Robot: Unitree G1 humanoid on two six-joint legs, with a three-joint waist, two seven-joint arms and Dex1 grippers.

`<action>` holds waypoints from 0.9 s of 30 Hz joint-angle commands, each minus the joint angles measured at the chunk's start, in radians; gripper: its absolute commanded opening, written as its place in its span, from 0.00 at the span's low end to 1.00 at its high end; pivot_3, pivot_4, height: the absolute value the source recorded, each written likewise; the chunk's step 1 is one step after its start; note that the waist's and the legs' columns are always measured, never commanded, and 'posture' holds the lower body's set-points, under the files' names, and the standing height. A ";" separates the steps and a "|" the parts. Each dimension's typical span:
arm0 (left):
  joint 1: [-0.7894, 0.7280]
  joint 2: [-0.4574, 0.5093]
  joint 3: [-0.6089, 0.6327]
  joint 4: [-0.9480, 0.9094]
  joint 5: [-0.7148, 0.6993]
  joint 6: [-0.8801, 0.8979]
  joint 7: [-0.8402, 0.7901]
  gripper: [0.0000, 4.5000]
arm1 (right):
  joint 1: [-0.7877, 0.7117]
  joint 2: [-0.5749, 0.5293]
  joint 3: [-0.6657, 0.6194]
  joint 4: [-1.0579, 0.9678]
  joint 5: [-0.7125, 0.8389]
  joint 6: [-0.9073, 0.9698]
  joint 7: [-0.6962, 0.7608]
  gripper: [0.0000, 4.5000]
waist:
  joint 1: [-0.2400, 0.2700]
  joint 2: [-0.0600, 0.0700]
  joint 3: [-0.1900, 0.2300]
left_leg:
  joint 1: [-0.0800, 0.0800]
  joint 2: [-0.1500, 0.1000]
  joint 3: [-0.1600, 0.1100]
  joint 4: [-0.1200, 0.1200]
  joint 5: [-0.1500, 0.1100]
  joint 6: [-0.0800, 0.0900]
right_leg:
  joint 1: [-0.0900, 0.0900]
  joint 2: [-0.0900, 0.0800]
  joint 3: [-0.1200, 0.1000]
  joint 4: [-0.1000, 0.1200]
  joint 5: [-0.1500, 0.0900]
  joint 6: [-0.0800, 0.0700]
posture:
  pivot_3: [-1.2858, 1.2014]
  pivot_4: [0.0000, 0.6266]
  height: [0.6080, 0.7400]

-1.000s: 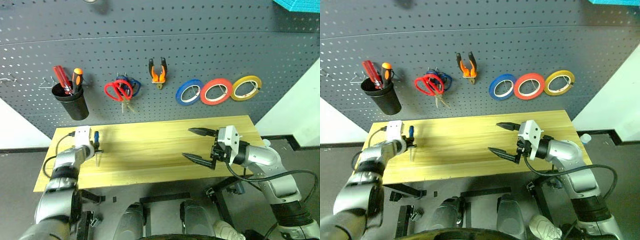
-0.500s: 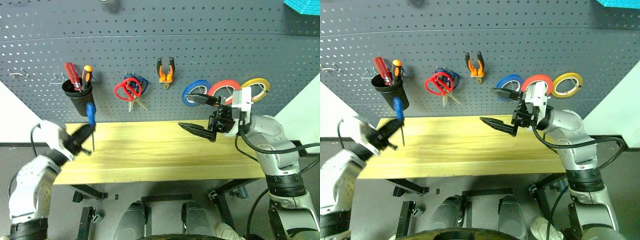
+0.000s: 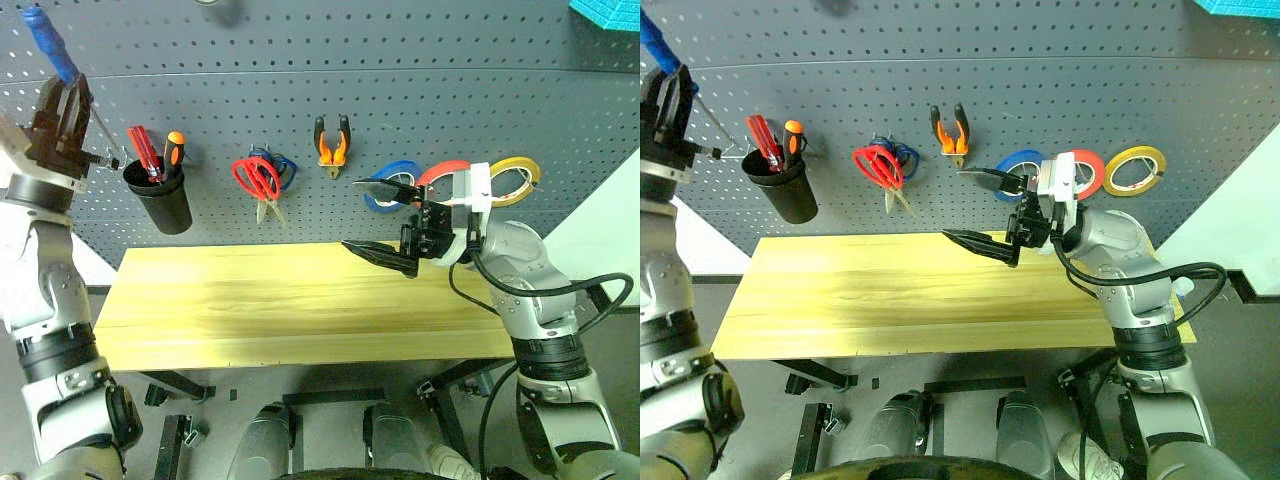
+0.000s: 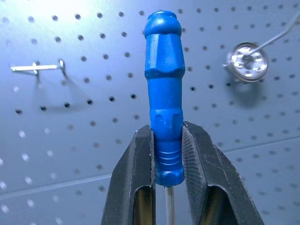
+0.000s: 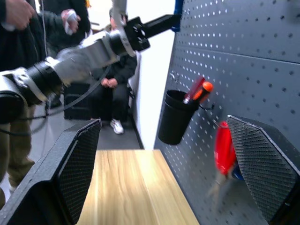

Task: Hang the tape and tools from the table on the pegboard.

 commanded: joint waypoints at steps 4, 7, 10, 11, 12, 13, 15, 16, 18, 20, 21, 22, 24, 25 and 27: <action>-0.087 0.004 -0.042 0.227 0.052 -0.164 -0.052 0.10 | -0.020 0.029 -0.002 -0.065 0.024 0.011 -0.019 1.00 | -0.002 -0.001 -0.001 | 0.000 0.000 0.000 0.000 0.000 0.000 | 0.000 0.000 0.000 0.000 0.000 0.000 | 0.49 0.06 1.00; -0.107 -0.002 -0.053 0.316 0.056 -0.216 -0.073 0.10 | -0.010 0.032 -0.001 -0.078 0.025 0.017 -0.023 1.00 | -0.003 -0.001 -0.001 | 0.000 0.000 0.000 0.000 0.000 0.000 | 0.000 0.000 0.000 0.000 0.000 0.000 | 0.49 0.06 1.00; -0.130 -0.019 -0.065 0.419 0.041 -0.241 -0.120 0.10 | 0.005 0.031 0.001 -0.089 0.025 0.022 -0.027 1.00 | -0.003 -0.001 -0.002 | 0.000 0.000 0.000 0.000 0.000 0.000 | -0.001 0.000 0.000 0.000 0.000 0.000 | 0.49 0.05 1.00; -0.136 -0.023 -0.069 0.442 0.035 -0.245 -0.135 0.10 | 0.008 0.031 0.001 -0.091 0.025 0.022 -0.028 1.00 | -0.003 -0.001 -0.002 | 0.000 0.000 0.000 0.000 0.000 0.000 | -0.001 0.000 0.000 0.000 0.000 0.000 | 0.49 0.05 1.00; -0.140 -0.026 -0.067 0.460 0.024 -0.236 -0.144 0.10 | 0.010 0.030 0.001 -0.093 0.026 0.023 -0.029 1.00 | -0.003 -0.002 -0.003 | 0.000 0.000 0.000 0.000 0.000 0.000 | -0.001 0.000 0.000 0.000 0.000 0.000 | 0.49 0.05 1.00; -0.144 -0.027 -0.063 0.475 0.018 -0.236 -0.146 0.26 | 0.010 0.030 0.000 -0.094 0.026 0.023 -0.030 1.00 | -0.004 -0.002 -0.003 | 0.000 0.000 0.000 0.000 0.000 0.000 | -0.001 0.000 0.000 0.001 0.001 0.000 | 0.49 0.05 1.00; -0.144 -0.029 -0.056 0.493 0.022 -0.254 -0.132 0.41 | 0.014 0.028 -0.001 -0.097 0.025 0.025 -0.033 1.00 | -0.006 -0.003 -0.004 | 0.000 0.000 0.000 0.000 0.000 0.000 | -0.001 0.000 0.000 0.001 0.001 0.001 | 0.49 0.05 1.00; -0.143 -0.031 -0.051 0.495 0.027 -0.263 -0.116 0.48 | 0.017 0.025 -0.003 -0.099 0.024 0.026 -0.034 1.00 | -0.007 -0.004 -0.004 | 0.000 0.000 0.000 0.000 0.000 0.000 | -0.001 0.000 0.000 0.001 0.001 0.001 | 0.49 0.05 1.00; -0.135 -0.033 -0.042 0.489 0.027 -0.269 -0.089 0.64 | 0.027 0.017 -0.006 -0.098 0.017 0.023 -0.032 1.00 | -0.010 -0.005 -0.005 | 0.000 0.000 0.000 0.000 0.000 0.000 | -0.001 0.000 0.000 0.001 0.001 0.001 | 0.49 0.05 1.00; -0.116 -0.032 -0.036 0.455 0.010 -0.256 -0.085 0.71 | 0.044 0.004 -0.007 -0.095 0.005 0.017 -0.027 1.00 | -0.014 -0.006 -0.007 | 0.000 0.000 0.000 0.000 0.000 0.000 | -0.001 0.000 0.001 0.001 0.001 0.001 | 0.49 0.06 1.00; -0.100 -0.032 -0.032 0.422 -0.004 -0.240 -0.086 0.71 | 0.059 -0.005 -0.008 -0.092 -0.005 0.011 -0.023 1.00 | -0.016 -0.007 -0.007 | 0.000 0.000 0.000 0.000 0.000 0.000 | 0.000 0.000 0.001 0.001 0.001 0.001 | 0.49 0.06 1.00; -0.077 -0.031 -0.028 0.376 -0.025 -0.217 -0.091 0.71 | 0.077 -0.017 -0.009 -0.088 -0.017 0.001 -0.017 1.00 | -0.020 -0.007 -0.007 | 0.000 0.000 0.000 0.000 0.000 0.000 | 0.000 0.000 0.001 0.001 0.001 0.001 | 0.49 0.06 1.00; 0.006 -0.024 -0.024 0.254 -0.056 -0.166 -0.104 0.71 | 0.126 -0.044 -0.021 -0.091 -0.031 -0.005 -0.012 1.00 | -0.026 -0.008 -0.008 | 0.000 0.000 0.000 0.000 0.000 0.000 | 0.000 0.000 0.001 0.000 0.001 0.001 | 0.49 0.06 1.00; 0.062 -0.020 -0.028 0.180 -0.073 -0.133 -0.118 0.71 | 0.151 -0.059 -0.028 -0.089 -0.042 -0.010 -0.010 1.00 | -0.030 -0.007 -0.009 | 0.000 0.000 0.000 -0.001 0.000 0.000 | 0.000 0.000 0.001 0.000 0.001 0.001 | 0.49 0.06 1.00; 0.183 -0.012 -0.041 0.032 -0.095 -0.077 -0.143 0.71 | 0.197 -0.089 -0.038 -0.079 -0.068 -0.029 -0.006 1.00 | -0.035 -0.007 -0.009 | 0.001 0.000 0.002 -0.002 0.000 0.000 | -0.001 0.000 0.004 0.000 0.001 0.001 | 0.49 0.07 1.00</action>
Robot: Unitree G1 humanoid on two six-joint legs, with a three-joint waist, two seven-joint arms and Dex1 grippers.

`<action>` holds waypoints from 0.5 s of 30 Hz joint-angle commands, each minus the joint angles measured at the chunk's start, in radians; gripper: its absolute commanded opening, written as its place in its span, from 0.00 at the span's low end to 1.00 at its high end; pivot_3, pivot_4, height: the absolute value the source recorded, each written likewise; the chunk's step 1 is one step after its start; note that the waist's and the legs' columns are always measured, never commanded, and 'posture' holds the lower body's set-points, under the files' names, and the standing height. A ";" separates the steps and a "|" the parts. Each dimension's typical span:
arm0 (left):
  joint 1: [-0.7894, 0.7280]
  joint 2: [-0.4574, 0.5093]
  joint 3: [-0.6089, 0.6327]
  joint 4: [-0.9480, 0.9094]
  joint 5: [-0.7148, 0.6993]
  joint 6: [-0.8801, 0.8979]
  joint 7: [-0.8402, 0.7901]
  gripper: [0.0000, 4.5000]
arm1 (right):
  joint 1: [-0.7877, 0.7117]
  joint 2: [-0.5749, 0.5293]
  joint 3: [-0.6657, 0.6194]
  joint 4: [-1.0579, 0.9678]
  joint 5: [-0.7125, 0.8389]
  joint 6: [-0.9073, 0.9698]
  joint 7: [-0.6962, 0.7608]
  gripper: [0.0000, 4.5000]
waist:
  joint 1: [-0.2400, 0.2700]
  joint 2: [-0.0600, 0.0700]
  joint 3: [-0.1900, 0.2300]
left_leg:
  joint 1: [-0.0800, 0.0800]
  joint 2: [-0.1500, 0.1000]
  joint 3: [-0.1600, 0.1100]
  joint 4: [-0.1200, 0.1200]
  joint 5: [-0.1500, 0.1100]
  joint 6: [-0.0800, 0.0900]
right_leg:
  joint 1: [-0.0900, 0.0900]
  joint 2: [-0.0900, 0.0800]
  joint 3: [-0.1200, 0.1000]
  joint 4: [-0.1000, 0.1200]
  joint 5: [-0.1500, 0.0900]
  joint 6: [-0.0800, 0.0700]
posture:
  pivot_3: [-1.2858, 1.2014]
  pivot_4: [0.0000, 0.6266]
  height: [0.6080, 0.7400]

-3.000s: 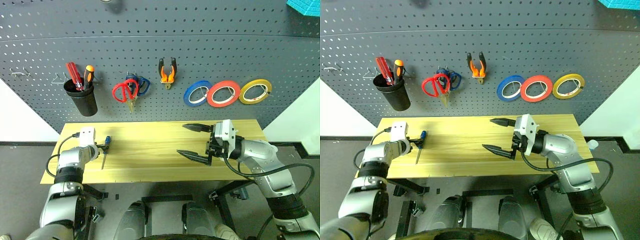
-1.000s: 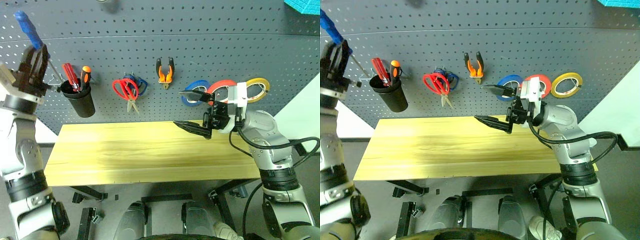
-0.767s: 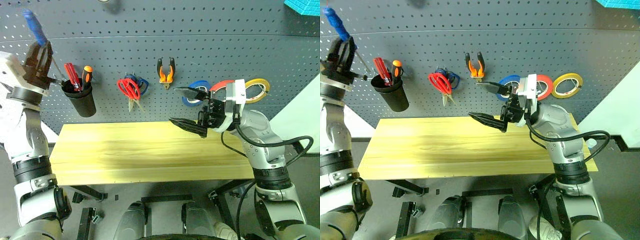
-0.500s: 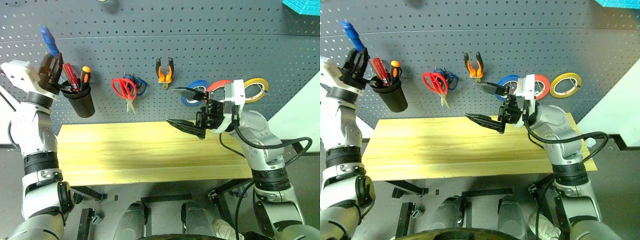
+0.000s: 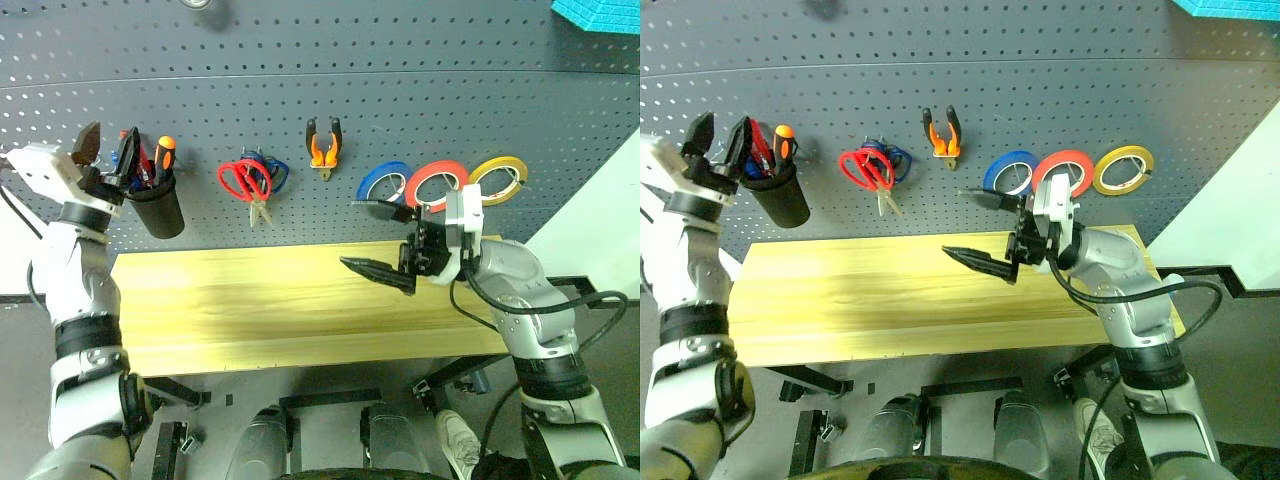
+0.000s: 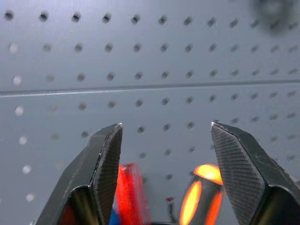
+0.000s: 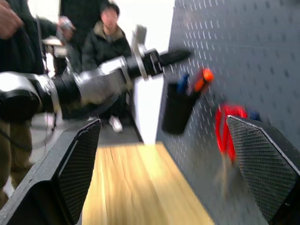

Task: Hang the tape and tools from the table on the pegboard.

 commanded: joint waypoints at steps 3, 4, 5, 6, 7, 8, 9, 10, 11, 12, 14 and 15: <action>0.285 0.037 -0.016 -0.385 -0.068 0.138 -0.071 0.71 | 0.105 -0.075 -0.049 0.016 -0.078 -0.091 0.027 1.00 | -0.008 0.000 0.000 | 0.001 0.000 0.001 -0.001 0.000 0.000 | -0.001 0.000 0.002 0.001 0.000 0.000 | 0.49 0.07 1.00; 0.333 0.041 -0.022 -0.430 -0.064 0.153 -0.078 0.71 | 0.126 -0.086 -0.051 0.030 -0.094 -0.109 0.034 1.00 | -0.006 0.000 -0.001 | 0.001 0.001 0.001 -0.001 0.000 0.000 | 0.000 0.001 0.002 0.001 0.000 0.000 | 0.49 0.08 1.00; 0.394 0.047 -0.038 -0.470 -0.038 0.153 -0.094 0.71 | 0.147 -0.096 -0.054 0.056 -0.115 -0.131 0.036 1.00 | -0.004 0.000 -0.001 | 0.002 0.001 0.001 0.000 0.000 0.000 | 0.000 0.000 0.002 0.001 0.000 -0.001 | 0.49 0.08 1.00; 0.434 0.051 -0.050 -0.497 -0.019 0.152 -0.103 0.71 | 0.161 -0.101 -0.056 0.074 -0.127 -0.146 0.037 1.00 | 0.000 0.000 -0.001 | 0.002 0.001 0.001 0.000 -0.001 -0.001 | 0.001 0.000 0.002 0.000 -0.002 -0.004 | 0.49 0.08 1.00; 0.487 0.054 -0.075 -0.500 0.029 0.133 -0.114 0.71 | 0.177 -0.105 -0.061 0.113 -0.146 -0.173 0.037 1.00 | 0.003 0.001 -0.001 | 0.003 0.001 0.002 0.000 -0.001 -0.001 | 0.002 0.000 0.002 -0.002 -0.003 -0.004 | 0.50 0.08 1.00; 0.534 0.058 -0.100 -0.491 0.083 0.109 -0.121 0.71 | 0.190 -0.108 -0.065 0.154 -0.168 -0.203 0.038 1.00 | 0.005 0.003 -0.004 | 0.003 0.001 0.002 0.000 -0.002 -0.003 | 0.002 0.000 0.002 -0.003 -0.002 -0.005 | 0.50 0.08 1.00; 0.587 0.060 -0.133 -0.459 0.143 0.072 -0.135 0.71 | 0.208 -0.115 -0.067 0.210 -0.197 -0.243 0.040 1.00 | 0.005 0.008 -0.008 | 0.002 0.002 0.002 0.000 -0.002 -0.004 | 0.004 0.001 0.001 -0.007 0.000 -0.006 | 0.50 0.08 1.00; 0.626 0.054 -0.158 -0.422 0.183 0.038 -0.144 0.71 | 0.224 -0.121 -0.068 0.261 -0.224 -0.284 0.044 1.00 | 0.004 0.014 -0.013 | 0.002 0.003 0.002 0.000 -0.002 -0.004 | 0.006 0.003 0.001 -0.013 0.003 -0.005 | 0.50 0.08 1.00; 0.651 0.042 -0.174 -0.387 0.204 0.011 -0.146 0.71 | 0.236 -0.125 -0.067 0.303 -0.243 -0.317 0.047 1.00 | 0.005 0.018 -0.017 | 0.002 0.005 0.004 0.001 -0.003 -0.004 | 0.008 0.005 0.001 -0.017 0.004 -0.005 | 0.50 0.08 1.00; 0.664 0.034 -0.182 -0.363 0.213 -0.008 -0.146 0.71 | 0.243 -0.127 -0.067 0.331 -0.254 -0.341 0.049 1.00 | 0.005 0.019 -0.018 | 0.001 0.006 0.006 0.002 -0.003 -0.003 | 0.008 0.005 0.001 -0.019 0.004 -0.005 | 0.50 0.08 1.00; 0.698 -0.001 -0.205 -0.259 0.248 -0.083 -0.139 0.71 | 0.261 -0.123 -0.086 0.432 -0.270 -0.389 0.035 1.00 | 0.008 0.019 -0.018 | -0.001 0.009 0.008 0.002 -0.003 -0.003 | 0.006 0.007 0.001 -0.019 0.004 -0.005 | 0.50 0.08 1.00; 0.715 -0.020 -0.215 -0.204 0.265 -0.126 -0.137 0.71 | 0.269 -0.123 -0.097 0.486 -0.282 -0.418 0.025 1.00 | 0.007 0.020 -0.019 | -0.001 0.011 0.007 0.002 -0.003 -0.003 | 0.006 0.009 0.001 -0.019 0.004 -0.006 | 0.49 0.08 1.00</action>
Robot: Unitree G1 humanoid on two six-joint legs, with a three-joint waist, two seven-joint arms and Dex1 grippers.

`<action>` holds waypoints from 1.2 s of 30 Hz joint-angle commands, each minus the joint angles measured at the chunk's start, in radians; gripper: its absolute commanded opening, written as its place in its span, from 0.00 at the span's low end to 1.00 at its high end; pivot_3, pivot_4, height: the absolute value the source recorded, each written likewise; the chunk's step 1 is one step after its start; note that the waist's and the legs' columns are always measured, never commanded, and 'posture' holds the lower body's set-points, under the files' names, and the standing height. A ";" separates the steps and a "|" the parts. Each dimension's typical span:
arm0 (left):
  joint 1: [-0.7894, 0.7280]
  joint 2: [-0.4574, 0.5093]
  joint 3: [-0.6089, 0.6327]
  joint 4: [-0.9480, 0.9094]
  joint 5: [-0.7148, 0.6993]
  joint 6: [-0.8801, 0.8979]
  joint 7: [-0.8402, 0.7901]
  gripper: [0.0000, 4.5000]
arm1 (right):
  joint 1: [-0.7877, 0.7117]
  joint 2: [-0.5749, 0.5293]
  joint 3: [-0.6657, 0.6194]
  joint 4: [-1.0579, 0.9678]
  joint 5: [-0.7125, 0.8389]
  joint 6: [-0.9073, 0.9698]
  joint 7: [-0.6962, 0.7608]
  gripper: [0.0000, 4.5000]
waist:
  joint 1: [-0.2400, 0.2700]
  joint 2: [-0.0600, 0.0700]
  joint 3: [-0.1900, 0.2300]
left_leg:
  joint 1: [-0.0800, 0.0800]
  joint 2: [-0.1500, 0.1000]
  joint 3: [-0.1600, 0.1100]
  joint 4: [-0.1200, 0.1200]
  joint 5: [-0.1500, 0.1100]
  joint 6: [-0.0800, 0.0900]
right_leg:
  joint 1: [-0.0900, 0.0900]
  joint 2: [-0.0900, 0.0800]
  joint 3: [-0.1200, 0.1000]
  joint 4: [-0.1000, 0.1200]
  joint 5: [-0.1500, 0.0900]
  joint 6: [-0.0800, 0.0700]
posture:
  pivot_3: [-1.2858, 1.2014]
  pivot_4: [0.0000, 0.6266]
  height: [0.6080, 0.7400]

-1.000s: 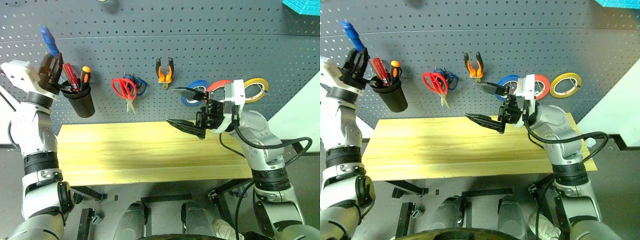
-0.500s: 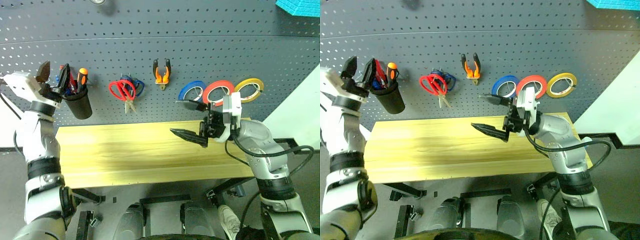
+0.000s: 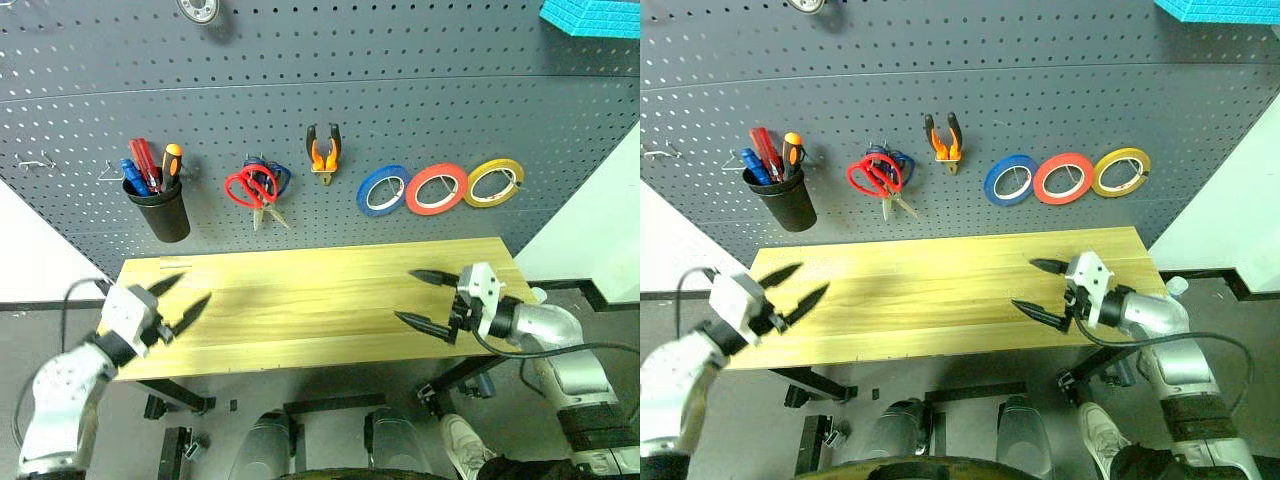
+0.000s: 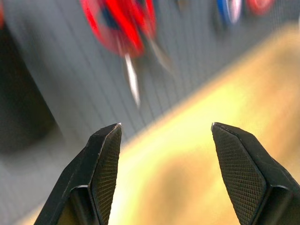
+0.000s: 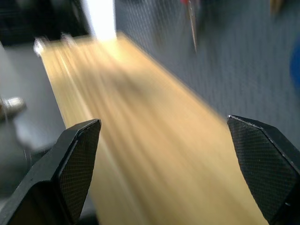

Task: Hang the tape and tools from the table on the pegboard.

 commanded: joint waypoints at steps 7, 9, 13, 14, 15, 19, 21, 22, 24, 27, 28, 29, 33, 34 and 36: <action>0.054 -0.119 -0.040 0.355 0.122 -0.352 0.072 0.71 | 0.038 -0.034 -0.116 0.395 -0.078 -0.248 -0.057 1.00 | 0.000 0.005 -0.008 | 0.001 0.005 0.000 -0.002 0.002 0.003 | -0.003 0.006 0.000 0.002 0.000 -0.002 | 0.49 0.08 1.00; 0.044 -0.127 -0.043 0.394 0.127 -0.386 0.084 0.71 | 0.036 -0.039 -0.123 0.461 -0.095 -0.286 -0.067 1.00 | -0.001 0.008 -0.011 | 0.001 0.005 0.000 -0.001 0.001 0.002 | -0.002 0.006 0.000 0.002 0.000 -0.002 | 0.49 0.08 1.00; 0.012 -0.131 -0.051 0.452 0.139 -0.439 0.108 0.71 | 0.014 -0.028 -0.128 0.530 -0.109 -0.337 -0.078 1.00 | -0.004 0.010 -0.018 | 0.001 0.005 0.001 0.001 0.000 0.000 | -0.002 0.006 0.000 0.001 0.000 -0.002 | 0.49 0.07 1.00; 0.003 -0.133 -0.053 0.462 0.136 -0.446 0.112 0.71 | 0.006 -0.023 -0.128 0.542 -0.110 -0.344 -0.082 1.00 | -0.005 0.012 -0.020 | 0.001 0.005 0.001 0.001 0.000 0.000 | -0.001 0.006 0.000 0.001 0.000 -0.002 | 0.49 0.06 1.00; -0.005 -0.135 -0.054 0.472 0.132 -0.451 0.114 0.71 | -0.002 -0.018 -0.126 0.555 -0.114 -0.351 -0.088 1.00 | -0.006 0.014 -0.022 | 0.001 0.005 0.001 0.001 0.000 0.000 | -0.001 0.006 0.000 0.000 0.000 -0.002 | 0.49 0.06 1.00; -0.022 -0.142 -0.065 0.500 0.131 -0.475 0.129 0.71 | -0.024 -0.006 -0.119 0.597 -0.125 -0.377 -0.102 1.00 | -0.006 0.016 -0.031 | 0.001 0.005 0.001 0.000 0.000 0.000 | 0.001 0.006 0.000 -0.004 0.000 -0.002 | 0.49 0.05 1.00; -0.030 -0.154 -0.071 0.508 0.135 -0.486 0.143 0.71 | -0.037 0.006 -0.112 0.615 -0.130 -0.387 -0.110 1.00 | -0.004 0.015 -0.036 | 0.001 0.005 0.001 -0.001 0.000 0.001 | 0.001 0.006 0.000 -0.005 0.000 -0.002 | 0.49 0.04 1.00; -0.033 -0.156 -0.074 0.512 0.137 -0.490 0.147 0.71 | -0.044 0.011 -0.110 0.622 -0.133 -0.391 -0.114 1.00 | -0.003 0.015 -0.036 | 0.001 0.005 0.001 -0.001 0.001 0.002 | 0.001 0.006 0.000 -0.004 0.000 -0.002 | 0.49 0.04 1.00; -0.036 -0.157 -0.079 0.519 0.138 -0.495 0.151 0.71 | -0.055 0.018 -0.108 0.634 -0.136 -0.398 -0.116 1.00 | -0.002 0.015 -0.037 | 0.002 0.005 0.000 -0.003 0.001 0.003 | 0.001 0.006 0.000 -0.004 0.001 -0.002 | 0.49 0.04 1.00; -0.036 -0.159 -0.082 0.525 0.137 -0.500 0.153 0.71 | -0.067 0.027 -0.107 0.647 -0.142 -0.404 -0.119 1.00 | 0.001 0.018 -0.039 | 0.003 0.005 0.000 -0.003 0.001 0.003 | 0.001 0.006 0.000 -0.002 0.001 -0.002 | 0.50 0.04 1.00; -0.035 -0.159 -0.083 0.526 0.137 -0.501 0.153 0.71 | -0.070 0.029 -0.108 0.651 -0.143 -0.405 -0.120 1.00 | 0.001 0.019 -0.040 | 0.003 0.005 0.000 -0.002 0.001 0.003 | 0.001 0.006 0.000 -0.002 0.001 -0.002 | 0.50 0.04 1.00; -0.035 -0.159 -0.084 0.525 0.136 -0.501 0.153 0.71 | -0.072 0.030 -0.108 0.653 -0.144 -0.406 -0.120 1.00 | 0.001 0.019 -0.040 | 0.003 0.005 0.000 -0.002 0.001 0.002 | 0.002 0.006 0.000 -0.002 0.001 -0.002 | 0.50 0.04 1.00; -0.030 -0.160 -0.087 0.525 0.139 -0.506 0.157 0.71 | -0.082 0.032 -0.109 0.661 -0.148 -0.407 -0.119 1.00 | -0.002 0.019 -0.040 | 0.003 0.005 0.000 -0.001 0.000 0.000 | 0.002 0.006 0.000 -0.002 0.000 -0.002 | 0.50 0.06 1.00; -0.031 -0.161 -0.088 0.527 0.141 -0.508 0.159 0.71 | -0.086 0.032 -0.109 0.666 -0.149 -0.407 -0.120 1.00 | -0.003 0.019 -0.040 | 0.003 0.005 0.000 -0.001 0.000 0.000 | 0.002 0.006 0.000 -0.002 0.000 -0.002 | 0.50 0.07 1.00; -0.030 -0.162 -0.091 0.529 0.145 -0.511 0.162 0.71 | -0.093 0.033 -0.108 0.674 -0.151 -0.408 -0.120 1.00 | -0.004 0.019 -0.040 | 0.003 0.005 0.000 0.000 0.000 0.000 | 0.002 0.006 0.000 -0.003 0.000 -0.002 | 0.50 0.07 1.00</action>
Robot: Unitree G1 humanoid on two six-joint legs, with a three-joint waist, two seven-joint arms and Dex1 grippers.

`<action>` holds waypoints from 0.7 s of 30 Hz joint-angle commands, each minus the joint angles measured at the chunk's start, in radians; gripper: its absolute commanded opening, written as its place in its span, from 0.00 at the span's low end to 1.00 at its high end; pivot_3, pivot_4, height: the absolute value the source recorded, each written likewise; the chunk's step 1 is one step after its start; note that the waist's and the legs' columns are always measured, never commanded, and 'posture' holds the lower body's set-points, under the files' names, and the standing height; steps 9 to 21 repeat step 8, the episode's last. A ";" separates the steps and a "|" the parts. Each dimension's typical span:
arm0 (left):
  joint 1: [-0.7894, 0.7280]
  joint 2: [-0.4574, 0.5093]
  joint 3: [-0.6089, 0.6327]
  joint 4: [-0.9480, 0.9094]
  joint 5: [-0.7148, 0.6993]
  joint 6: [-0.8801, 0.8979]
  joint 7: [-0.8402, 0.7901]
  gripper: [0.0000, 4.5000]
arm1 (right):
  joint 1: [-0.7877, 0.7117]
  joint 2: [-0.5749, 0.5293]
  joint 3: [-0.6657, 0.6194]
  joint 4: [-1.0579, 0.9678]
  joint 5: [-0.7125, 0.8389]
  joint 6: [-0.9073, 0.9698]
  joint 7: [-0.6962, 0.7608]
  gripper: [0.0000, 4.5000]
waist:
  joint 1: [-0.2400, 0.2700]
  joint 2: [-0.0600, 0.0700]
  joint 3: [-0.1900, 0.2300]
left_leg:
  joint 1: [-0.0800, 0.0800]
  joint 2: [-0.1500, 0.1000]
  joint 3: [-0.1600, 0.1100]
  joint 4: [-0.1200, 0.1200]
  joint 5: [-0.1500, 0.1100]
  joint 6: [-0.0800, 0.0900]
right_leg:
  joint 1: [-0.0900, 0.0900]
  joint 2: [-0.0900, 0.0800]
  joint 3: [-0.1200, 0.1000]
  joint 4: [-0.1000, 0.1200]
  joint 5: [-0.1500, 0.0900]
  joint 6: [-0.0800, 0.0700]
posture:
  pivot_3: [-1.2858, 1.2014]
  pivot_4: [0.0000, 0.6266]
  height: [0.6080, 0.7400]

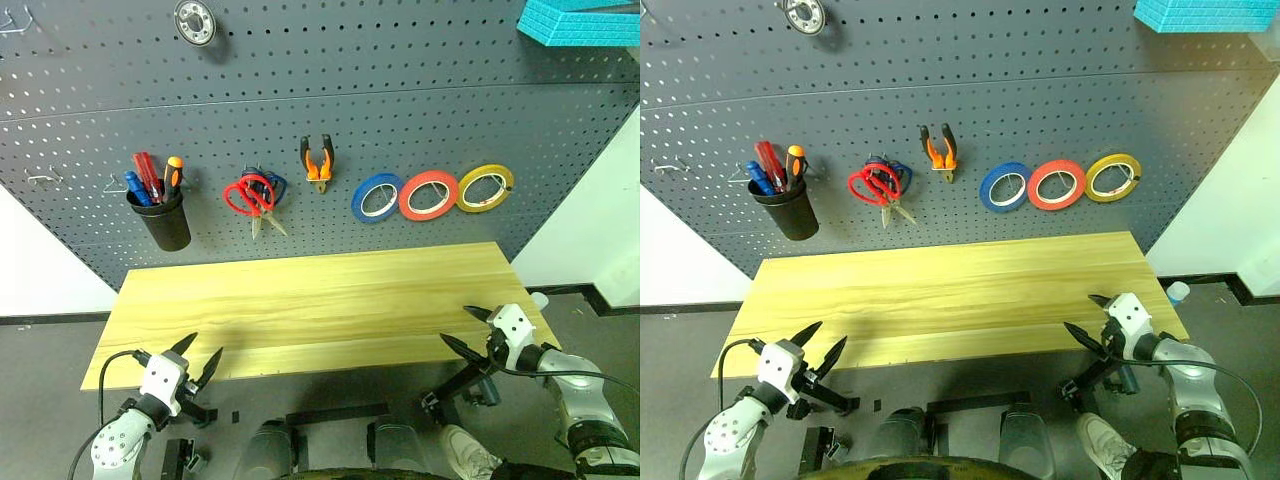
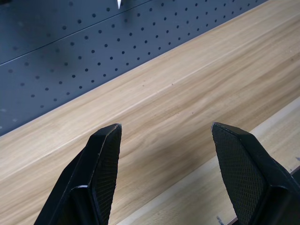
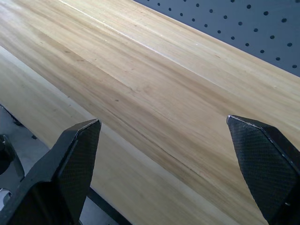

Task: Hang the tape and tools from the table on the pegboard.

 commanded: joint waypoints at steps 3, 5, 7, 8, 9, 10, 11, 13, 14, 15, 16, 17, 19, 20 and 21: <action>-0.001 0.004 -0.013 -0.004 0.006 -0.027 0.013 0.71 | -0.032 0.008 -0.006 0.014 0.001 -0.021 -0.004 1.00 | 0.002 0.000 0.000 | 0.000 0.000 0.000 0.000 0.000 0.000 | 0.000 0.000 0.000 0.000 0.000 0.000 | 0.50 0.07 1.00; -0.002 0.007 -0.015 -0.007 0.004 -0.024 0.015 0.71 | -0.036 0.011 -0.005 0.015 -0.001 -0.020 -0.004 1.00 | 0.003 0.000 0.000 | 0.000 0.000 0.000 -0.001 0.000 0.000 | 0.000 0.000 0.000 0.000 0.000 0.000 | 0.50 0.08 1.00; -0.001 0.007 -0.018 -0.010 0.004 -0.022 0.017 0.71 | -0.039 0.012 -0.005 0.015 -0.003 -0.020 -0.004 1.00 | 0.003 0.000 0.000 | 0.000 0.000 0.000 -0.002 0.000 0.001 | -0.001 0.000 0.000 0.000 0.000 0.000 | 0.50 0.08 1.00; -0.001 0.006 -0.019 -0.011 0.005 -0.021 0.018 0.71 | -0.040 0.013 -0.006 0.014 -0.003 -0.019 -0.004 1.00 | 0.003 0.000 0.000 | 0.000 0.000 0.000 -0.002 0.000 0.001 | -0.001 0.000 0.000 0.000 0.000 0.000 | 0.50 0.08 1.00; -0.001 0.006 -0.019 -0.011 0.005 -0.021 0.018 0.71 | -0.040 0.013 -0.006 0.014 -0.003 -0.019 -0.004 1.00 | 0.003 0.000 0.000 | 0.000 0.000 0.000 -0.002 0.000 0.001 | -0.001 0.000 0.000 0.000 0.000 0.000 | 0.50 0.08 1.00; -0.001 0.006 -0.019 -0.011 0.005 -0.021 0.018 0.71 | -0.040 0.013 -0.006 0.014 -0.003 -0.019 -0.004 1.00 | 0.003 0.000 0.000 | 0.000 0.000 0.000 -0.002 0.000 0.001 | -0.001 0.000 0.000 0.000 0.000 0.000 | 0.50 0.08 1.00; -0.001 0.006 -0.019 -0.011 0.005 -0.021 0.018 0.71 | -0.040 0.013 -0.006 0.014 -0.003 -0.019 -0.004 1.00 | 0.003 0.000 0.000 | 0.000 0.000 0.000 -0.002 0.000 0.001 | -0.001 0.000 0.000 0.000 0.000 0.000 | 0.50 0.08 1.00; -0.001 0.006 -0.019 -0.011 0.005 -0.021 0.018 0.71 | -0.040 0.013 -0.006 0.014 -0.003 -0.019 -0.004 1.00 | 0.003 0.000 0.000 | 0.000 0.000 0.000 -0.002 0.000 0.001 | -0.001 0.000 0.000 0.000 0.000 0.000 | 0.50 0.08 1.00; -0.001 0.006 -0.019 -0.011 0.005 -0.021 0.018 0.71 | -0.040 0.013 -0.006 0.014 -0.003 -0.019 -0.004 1.00 | 0.003 0.000 0.000 | 0.000 0.000 0.000 -0.002 0.000 0.001 | -0.001 0.000 0.000 0.000 0.000 0.000 | 0.50 0.08 1.00; -0.001 0.006 -0.019 -0.011 0.005 -0.021 0.018 0.71 | -0.040 0.013 -0.006 0.014 -0.003 -0.019 -0.004 1.00 | 0.003 0.000 0.000 | 0.000 0.000 0.000 -0.002 0.000 0.001 | -0.001 0.000 0.000 0.000 0.000 0.000 | 0.50 0.08 1.00; -0.001 0.006 -0.019 -0.011 0.005 -0.021 0.018 0.71 | -0.040 0.013 -0.006 0.014 -0.003 -0.019 -0.004 1.00 | 0.003 0.000 0.000 | 0.000 0.000 0.000 -0.002 0.000 0.001 | -0.001 0.000 0.000 0.000 0.000 0.000 | 0.50 0.08 1.00; -0.001 0.006 -0.019 -0.011 0.005 -0.021 0.018 0.71 | -0.040 0.013 -0.006 0.014 -0.003 -0.019 -0.004 1.00 | 0.003 0.000 0.000 | 0.000 0.000 0.000 -0.002 0.000 0.001 | -0.001 0.000 0.000 0.000 0.000 0.000 | 0.50 0.08 1.00; -0.001 0.006 -0.019 -0.011 0.005 -0.021 0.018 0.71 | -0.040 0.013 -0.006 0.014 -0.003 -0.019 -0.004 1.00 | 0.003 0.000 0.000 | 0.000 0.000 0.000 -0.002 0.000 0.001 | -0.001 0.000 0.000 0.000 0.000 0.000 | 0.50 0.08 1.00; -0.001 0.006 -0.019 -0.011 0.005 -0.021 0.018 0.71 | -0.040 0.013 -0.006 0.014 -0.003 -0.019 -0.004 1.00 | 0.003 0.000 0.000 | 0.000 0.000 0.000 -0.002 0.000 0.001 | -0.001 0.000 0.000 0.000 0.000 0.000 | 0.50 0.08 1.00; -0.001 0.006 -0.019 -0.011 0.005 -0.021 0.018 0.71 | -0.040 0.013 -0.006 0.014 -0.003 -0.019 -0.004 1.00 | 0.003 0.000 0.000 | 0.000 0.000 0.000 -0.002 0.000 0.001 | -0.001 0.000 0.000 0.000 0.000 0.000 | 0.50 0.08 1.00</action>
